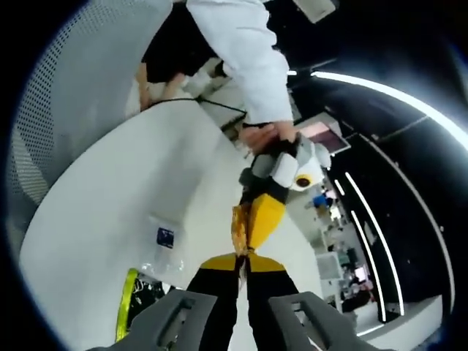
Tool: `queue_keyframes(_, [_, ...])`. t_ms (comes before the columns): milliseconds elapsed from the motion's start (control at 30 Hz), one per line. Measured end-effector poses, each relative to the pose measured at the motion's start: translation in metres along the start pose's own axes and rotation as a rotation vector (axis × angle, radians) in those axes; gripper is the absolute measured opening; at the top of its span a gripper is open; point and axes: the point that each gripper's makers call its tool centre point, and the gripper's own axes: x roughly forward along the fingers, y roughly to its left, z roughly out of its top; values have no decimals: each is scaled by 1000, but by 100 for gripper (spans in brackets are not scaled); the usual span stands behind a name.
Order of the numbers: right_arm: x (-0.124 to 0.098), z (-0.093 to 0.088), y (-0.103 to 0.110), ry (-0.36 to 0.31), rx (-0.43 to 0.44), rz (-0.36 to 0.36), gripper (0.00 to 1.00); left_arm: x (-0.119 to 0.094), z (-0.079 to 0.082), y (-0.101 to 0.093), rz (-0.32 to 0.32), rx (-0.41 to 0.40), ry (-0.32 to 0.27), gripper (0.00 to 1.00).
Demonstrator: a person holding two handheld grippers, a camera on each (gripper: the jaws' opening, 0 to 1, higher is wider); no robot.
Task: Arrange the skincare products in the storage area until every visible bottle or jar stands upright without overlapping.
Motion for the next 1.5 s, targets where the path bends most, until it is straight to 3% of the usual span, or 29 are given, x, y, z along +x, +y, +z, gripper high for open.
queue_keyframes(167, [0, -4, 1, 19, 22, -2, 4, -4, 11, -3, 26, 29, -61, 0])
queue_keyframes(600, [-2, -10, 6, 47, 153, 18, 0, -12, 20, 2, 100, 117, -156, 0])
queue_keyframes(733, [-2, -14, 10, 72, 289, 31, 0, -17, 27, 4, 144, 154, -203, 0])
queue_keyframes(900, [-2, -22, 11, 99, 525, 24, 2, -24, 34, 0, 150, 158, -292, 0])
queue_keyframes(1033, [-4, -18, 4, 58, 736, 1, 2, -30, 42, -10, 123, 140, -403, 0])
queue_keyframes(1200, [-7, -8, -13, -29, 1010, -57, 6, -36, 45, -14, 93, 110, -483, 0])
queue_keyframes(1333, [-12, 2, -24, -70, 1071, -100, 7, -43, 51, -17, 76, 73, -563, 0])
queue_keyframes(1500, [-8, 7, -31, -144, 1315, -127, 7, -51, 58, -30, 3, 35, -674, 0])
